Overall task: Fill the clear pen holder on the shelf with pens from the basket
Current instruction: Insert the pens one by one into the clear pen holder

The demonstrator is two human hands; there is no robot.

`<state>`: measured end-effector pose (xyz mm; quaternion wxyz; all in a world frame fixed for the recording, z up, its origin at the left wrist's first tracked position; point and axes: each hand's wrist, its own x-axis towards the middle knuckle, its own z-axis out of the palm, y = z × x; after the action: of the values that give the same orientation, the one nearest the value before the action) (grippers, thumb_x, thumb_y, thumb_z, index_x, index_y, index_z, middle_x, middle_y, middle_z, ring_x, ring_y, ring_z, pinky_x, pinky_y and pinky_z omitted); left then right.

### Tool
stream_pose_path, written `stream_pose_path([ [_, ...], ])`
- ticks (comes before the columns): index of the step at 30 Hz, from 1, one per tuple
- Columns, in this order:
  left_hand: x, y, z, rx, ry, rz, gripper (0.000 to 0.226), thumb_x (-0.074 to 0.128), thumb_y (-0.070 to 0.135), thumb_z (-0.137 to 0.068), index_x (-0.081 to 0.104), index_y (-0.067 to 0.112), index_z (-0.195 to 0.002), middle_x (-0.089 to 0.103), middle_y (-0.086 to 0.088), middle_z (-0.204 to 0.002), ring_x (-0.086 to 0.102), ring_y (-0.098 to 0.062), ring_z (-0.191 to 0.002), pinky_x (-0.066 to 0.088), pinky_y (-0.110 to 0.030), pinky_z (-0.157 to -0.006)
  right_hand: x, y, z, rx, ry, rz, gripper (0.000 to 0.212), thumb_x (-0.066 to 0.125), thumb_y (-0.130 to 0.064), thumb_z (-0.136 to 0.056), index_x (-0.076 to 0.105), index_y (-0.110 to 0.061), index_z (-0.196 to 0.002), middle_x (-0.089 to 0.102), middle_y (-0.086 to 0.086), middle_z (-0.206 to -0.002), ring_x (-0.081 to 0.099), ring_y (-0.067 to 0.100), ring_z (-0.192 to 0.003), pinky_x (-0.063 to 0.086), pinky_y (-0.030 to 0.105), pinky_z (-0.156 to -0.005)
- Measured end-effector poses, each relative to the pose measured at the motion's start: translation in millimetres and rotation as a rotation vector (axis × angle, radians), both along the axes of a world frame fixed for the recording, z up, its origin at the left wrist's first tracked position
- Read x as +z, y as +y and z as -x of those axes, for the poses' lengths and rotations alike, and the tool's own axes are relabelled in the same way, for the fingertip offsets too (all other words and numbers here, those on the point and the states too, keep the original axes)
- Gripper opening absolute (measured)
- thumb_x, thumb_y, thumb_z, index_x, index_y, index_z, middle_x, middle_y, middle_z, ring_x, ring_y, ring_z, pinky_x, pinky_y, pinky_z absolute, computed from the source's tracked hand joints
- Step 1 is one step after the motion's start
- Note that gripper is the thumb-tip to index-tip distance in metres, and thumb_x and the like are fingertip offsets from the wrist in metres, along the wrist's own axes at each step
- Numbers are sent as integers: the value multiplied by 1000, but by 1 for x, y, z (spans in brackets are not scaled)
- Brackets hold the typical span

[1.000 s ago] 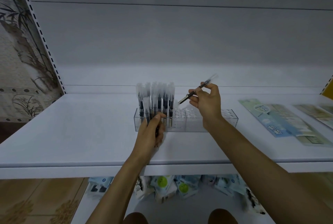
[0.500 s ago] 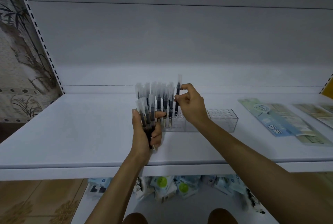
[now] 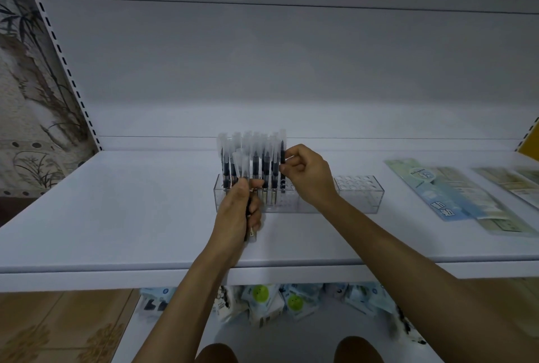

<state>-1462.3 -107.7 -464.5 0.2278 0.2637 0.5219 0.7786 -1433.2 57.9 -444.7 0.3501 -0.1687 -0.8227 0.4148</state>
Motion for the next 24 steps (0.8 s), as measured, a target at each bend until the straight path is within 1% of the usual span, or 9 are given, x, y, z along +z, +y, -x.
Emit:
stream_pose_path([
  [2,-1,-1,0,7,32,3,49,43,50,-83,56,10,-108,39,4,-61,33,-7,-47,33,-20,-46,-2,0,1,-11,-21,-30,17,69,-16,-82,57,-25,-88,57,-17,-74,53,1,-66,53,34,-75],
  [7,-2,-1,-1,27,88,27,47,47,46,-83,57,9,-109,40,3,-62,35,-8,-48,36,-21,-48,-3,0,1,-24,-23,-30,16,71,-17,-80,59,-24,-88,58,-16,-76,56,2,-69,55,34,-76],
  [12,-1,-1,-1,33,112,44,46,46,45,-84,58,8,-109,41,3,-61,36,-9,-48,37,-20,-47,-4,-1,1,-30,-7,-17,14,69,-18,-81,59,-25,-88,60,-16,-78,58,7,-72,56,37,-77],
  [17,-1,-1,-1,23,121,36,44,45,46,-83,58,10,-106,41,2,-62,36,-9,-48,36,-20,-46,-4,0,1,-38,-10,-7,14,72,-19,-79,59,-22,-86,59,-14,-74,56,6,-67,56,37,-74],
  [24,-1,0,-1,9,97,24,47,39,50,-84,58,10,-101,38,3,-59,32,-9,-46,33,-20,-44,-3,0,0,-32,-8,25,17,74,-19,-78,59,-21,-84,61,-11,-76,61,12,-72,56,38,-75],
])
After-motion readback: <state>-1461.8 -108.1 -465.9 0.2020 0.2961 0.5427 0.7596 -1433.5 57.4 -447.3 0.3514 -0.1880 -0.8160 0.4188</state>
